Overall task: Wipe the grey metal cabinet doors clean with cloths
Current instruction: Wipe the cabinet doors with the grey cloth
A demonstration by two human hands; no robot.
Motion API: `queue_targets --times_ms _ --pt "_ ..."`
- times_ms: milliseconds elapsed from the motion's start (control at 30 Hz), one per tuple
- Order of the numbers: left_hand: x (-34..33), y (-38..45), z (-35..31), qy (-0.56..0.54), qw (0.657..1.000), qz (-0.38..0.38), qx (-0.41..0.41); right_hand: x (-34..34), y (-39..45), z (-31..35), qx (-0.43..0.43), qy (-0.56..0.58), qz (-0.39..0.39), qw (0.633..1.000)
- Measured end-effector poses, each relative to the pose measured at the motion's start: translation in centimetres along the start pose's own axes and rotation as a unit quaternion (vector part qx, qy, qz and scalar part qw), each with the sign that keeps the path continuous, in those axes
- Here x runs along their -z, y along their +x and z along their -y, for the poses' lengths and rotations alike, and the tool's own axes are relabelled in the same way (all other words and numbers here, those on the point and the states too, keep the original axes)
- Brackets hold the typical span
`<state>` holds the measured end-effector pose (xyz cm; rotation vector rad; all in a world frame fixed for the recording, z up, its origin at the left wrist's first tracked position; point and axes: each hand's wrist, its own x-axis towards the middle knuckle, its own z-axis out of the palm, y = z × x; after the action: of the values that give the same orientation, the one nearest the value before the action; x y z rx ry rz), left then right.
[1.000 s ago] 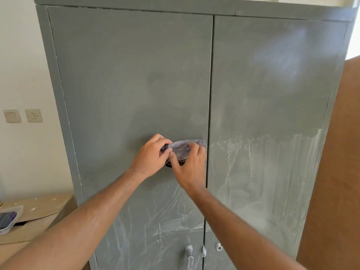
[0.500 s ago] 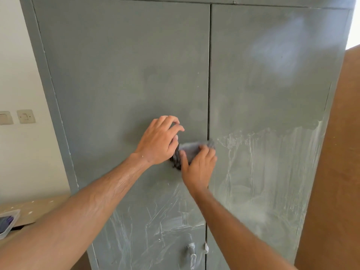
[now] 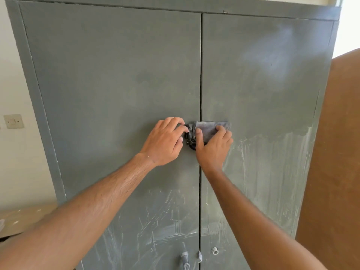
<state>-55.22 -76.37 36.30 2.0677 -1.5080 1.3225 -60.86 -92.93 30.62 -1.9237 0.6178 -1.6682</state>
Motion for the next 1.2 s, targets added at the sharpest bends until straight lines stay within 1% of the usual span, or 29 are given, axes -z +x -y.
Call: queue_targets --times_ms 67,100,167,233,333,400,433,500,567,633,733,767,833,933,967,1033,1133,1167,1200 --pt "-0.3 0.6 -0.5 -0.006 1.0 -0.001 0.018 0.5 -2.5 -3.0 0.03 -0.023 0.031 0.999" --pt "-0.6 1.0 -0.8 -0.009 1.0 -0.001 0.021 0.9 -4.7 -4.7 0.03 -0.035 0.051 0.998" --pt "-1.1 1.8 -1.8 -0.009 1.0 0.004 0.003 1.5 -7.6 -7.6 0.04 -0.058 0.074 0.995" --pt "-1.6 2.7 -2.7 -0.005 1.0 0.001 -0.02 1.4 -5.7 -7.6 0.047 -0.054 0.07 0.995" --pt "-2.4 4.6 -4.2 -0.014 0.999 -0.021 -0.022 1.5 1.1 -4.4 0.027 -0.018 0.006 0.999" --pt "-3.1 5.8 -5.0 -0.014 0.999 -0.026 -0.025 1.8 3.1 -4.1 0.036 -0.009 0.0 0.999" --pt "-3.5 6.4 -5.4 -0.013 0.999 -0.025 -0.028 1.8 2.2 -5.1 0.047 -0.011 0.019 0.999" --pt "-4.4 7.4 -6.1 -0.01 0.999 -0.021 -0.032 2.6 -2.2 -8.5 0.063 -0.03 0.073 0.995" --pt "-5.4 8.2 -6.8 -0.001 0.999 -0.013 -0.03 3.9 -5.9 -12.4 0.087 -0.067 0.103 0.989" --pt "-6.3 8.7 -7.3 0.027 0.999 -0.013 -0.023 4.1 -4.0 -14.0 0.089 -0.086 0.09 0.988" --pt "-7.1 9.6 -8.1 0.075 0.996 -0.03 -0.026 3.8 3.6 -10.9 0.022 -0.055 0.027 0.998" --pt "-7.4 10.0 -8.4 0.086 0.995 -0.034 -0.028 3.9 5.1 -10.0 0.016 -0.04 0.022 0.999" --pt "-8.2 10.8 -9.1 0.101 0.993 -0.038 -0.042 4.2 4.8 -10.3 0.051 -0.041 0.038 0.997" --pt "-9.4 11.5 -9.5 0.115 0.991 -0.037 -0.055 6.3 0.8 -14.7 0.113 -0.085 0.08 0.987" --pt "-9.7 11.5 -9.4 0.126 0.99 -0.035 -0.057 6.8 0.7 -16.3 0.12 -0.102 0.084 0.984" --pt "-10.2 11.3 -8.9 0.165 0.984 -0.033 -0.065 7.1 3.5 -17.2 0.091 -0.098 0.058 0.989" --pt "-11.0 11.2 -8.5 0.213 0.973 -0.046 -0.073 6.9 9.8 -14.6 0.035 -0.064 -0.013 0.997" --pt "-11.2 11.2 -8.5 0.22 0.972 -0.051 -0.071 6.9 10.6 -14.0 0.039 -0.057 -0.018 0.997" --pt "-11.3 11.2 -8.5 0.225 0.97 -0.053 -0.07 7.1 10.4 -14.2 0.052 -0.059 -0.004 0.997"
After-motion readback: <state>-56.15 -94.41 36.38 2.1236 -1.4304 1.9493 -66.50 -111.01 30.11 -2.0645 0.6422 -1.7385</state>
